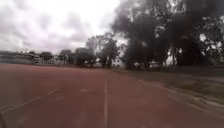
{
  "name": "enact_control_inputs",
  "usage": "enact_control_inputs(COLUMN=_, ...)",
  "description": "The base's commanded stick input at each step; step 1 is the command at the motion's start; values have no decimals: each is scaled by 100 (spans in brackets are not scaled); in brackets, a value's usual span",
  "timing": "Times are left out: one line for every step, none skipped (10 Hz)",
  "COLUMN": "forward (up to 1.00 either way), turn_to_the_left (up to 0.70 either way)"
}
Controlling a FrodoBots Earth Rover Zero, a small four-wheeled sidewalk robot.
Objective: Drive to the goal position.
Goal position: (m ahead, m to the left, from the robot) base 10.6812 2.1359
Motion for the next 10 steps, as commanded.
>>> enact_control_inputs(forward=70, turn_to_the_left=0)
enact_control_inputs(forward=70, turn_to_the_left=0)
enact_control_inputs(forward=70, turn_to_the_left=0)
enact_control_inputs(forward=70, turn_to_the_left=0)
enact_control_inputs(forward=70, turn_to_the_left=0)
enact_control_inputs(forward=70, turn_to_the_left=0)
enact_control_inputs(forward=70, turn_to_the_left=0)
enact_control_inputs(forward=70, turn_to_the_left=0)
enact_control_inputs(forward=70, turn_to_the_left=0)
enact_control_inputs(forward=70, turn_to_the_left=0)
